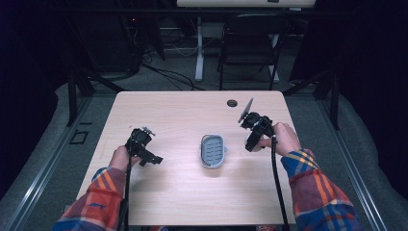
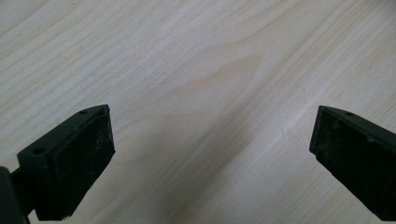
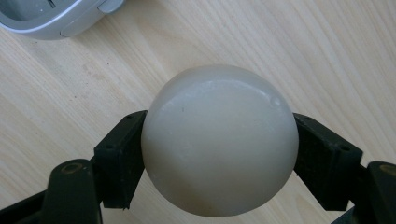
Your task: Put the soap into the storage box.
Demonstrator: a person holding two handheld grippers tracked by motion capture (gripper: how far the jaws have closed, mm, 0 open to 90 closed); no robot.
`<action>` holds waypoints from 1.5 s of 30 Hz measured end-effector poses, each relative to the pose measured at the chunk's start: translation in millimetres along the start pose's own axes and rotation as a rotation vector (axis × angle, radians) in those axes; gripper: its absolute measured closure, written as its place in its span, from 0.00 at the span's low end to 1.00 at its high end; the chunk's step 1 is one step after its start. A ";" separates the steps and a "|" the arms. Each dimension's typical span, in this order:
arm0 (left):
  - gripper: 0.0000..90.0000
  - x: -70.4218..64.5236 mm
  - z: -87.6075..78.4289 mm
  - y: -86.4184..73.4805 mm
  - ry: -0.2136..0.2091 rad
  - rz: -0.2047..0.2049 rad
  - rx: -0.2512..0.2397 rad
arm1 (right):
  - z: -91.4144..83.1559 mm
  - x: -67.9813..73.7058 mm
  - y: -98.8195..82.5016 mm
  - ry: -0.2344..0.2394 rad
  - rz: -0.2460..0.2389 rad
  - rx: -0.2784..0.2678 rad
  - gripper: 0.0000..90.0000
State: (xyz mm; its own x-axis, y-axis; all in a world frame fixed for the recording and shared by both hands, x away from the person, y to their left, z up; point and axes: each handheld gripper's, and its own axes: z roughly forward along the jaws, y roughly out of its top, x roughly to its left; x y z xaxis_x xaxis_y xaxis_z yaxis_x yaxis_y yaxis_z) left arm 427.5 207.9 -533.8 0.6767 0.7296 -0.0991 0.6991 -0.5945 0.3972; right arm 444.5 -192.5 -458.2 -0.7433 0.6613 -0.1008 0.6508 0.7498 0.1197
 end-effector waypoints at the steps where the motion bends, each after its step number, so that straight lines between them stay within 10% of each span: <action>1: 0.00 0.1 -0.2 -0.1 0.000 0.000 0.000 | -1.9 1.1 2.3 -0.004 -0.010 0.004 0.27; 45: 0.00 1.5 -1.8 -2.1 0.004 -0.009 -0.010 | -17.8 44.9 60.4 0.002 -0.147 -0.015 0.27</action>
State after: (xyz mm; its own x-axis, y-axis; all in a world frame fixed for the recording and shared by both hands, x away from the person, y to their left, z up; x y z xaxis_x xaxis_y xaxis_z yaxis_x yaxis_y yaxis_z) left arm 426.7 210.8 -533.2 0.6695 0.7362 -0.0993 0.7029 -0.5845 0.4054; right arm 447.7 -117.9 -437.9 -0.8307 0.5444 -0.1165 0.5326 0.8380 0.1188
